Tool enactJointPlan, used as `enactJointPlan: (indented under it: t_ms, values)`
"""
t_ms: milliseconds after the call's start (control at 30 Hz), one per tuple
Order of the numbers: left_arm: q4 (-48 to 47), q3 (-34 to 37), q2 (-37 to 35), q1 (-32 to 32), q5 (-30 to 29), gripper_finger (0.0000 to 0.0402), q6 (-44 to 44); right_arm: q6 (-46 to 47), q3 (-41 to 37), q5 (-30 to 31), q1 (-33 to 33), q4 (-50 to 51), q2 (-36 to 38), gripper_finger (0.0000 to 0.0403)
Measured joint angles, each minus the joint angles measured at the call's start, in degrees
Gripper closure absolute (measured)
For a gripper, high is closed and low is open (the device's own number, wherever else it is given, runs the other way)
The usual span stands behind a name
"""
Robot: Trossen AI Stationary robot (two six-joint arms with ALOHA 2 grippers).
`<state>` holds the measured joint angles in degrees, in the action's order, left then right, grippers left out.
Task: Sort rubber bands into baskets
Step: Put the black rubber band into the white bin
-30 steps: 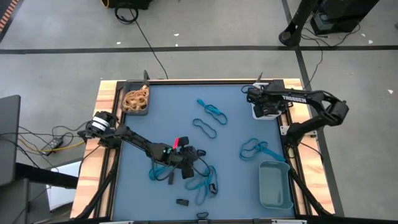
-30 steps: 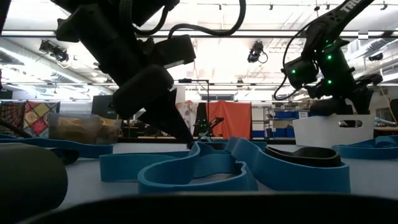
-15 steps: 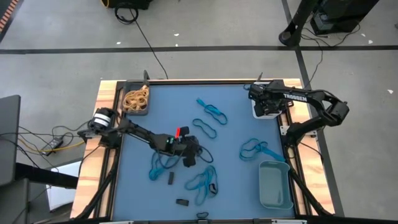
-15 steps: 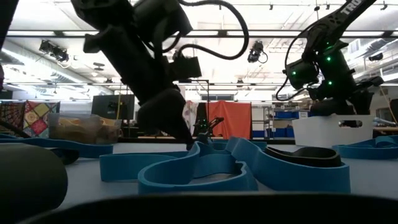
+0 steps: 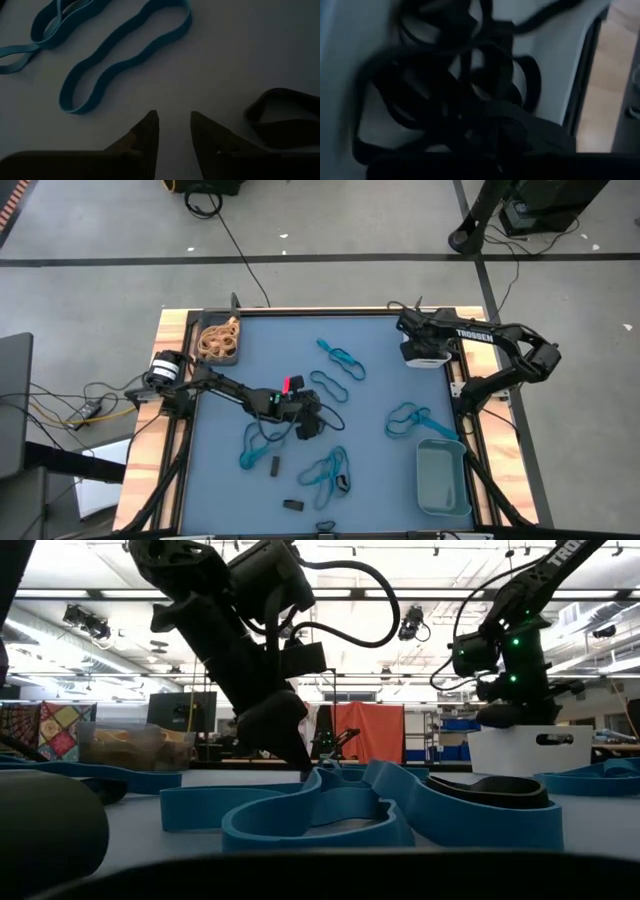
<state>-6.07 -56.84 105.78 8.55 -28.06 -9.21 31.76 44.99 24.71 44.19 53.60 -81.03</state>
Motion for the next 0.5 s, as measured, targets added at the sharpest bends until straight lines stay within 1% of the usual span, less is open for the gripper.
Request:
enactJointPlan:
  t_ms: [133, 267, 367, 500]
  values:
    - [0.13, 0.0, 0.0, -0.42, 0.01, 0.0285, 0.0, -0.84, 0.44, 2.0, -0.16, -1.12, 0.13, 0.0387]
    - [0.13, 0.0, 0.0, -1.34, 0.01, 0.0285, 0.0, -3.61, 2.48, 5.78, -0.16, -1.04, 1.28, 0.0395]
    - [0.12, 0.0, -0.02, -1.83, 0.0, 0.0285, 0.0, -7.48, 4.62, 5.98, -0.45, -1.77, 2.91, 0.0397]
    - [-0.04, 0.0, -0.02, -2.06, 0.01, 0.0285, 0.0, -10.95, 8.24, 7.19, -2.44, -1.84, 5.7, 0.0397]
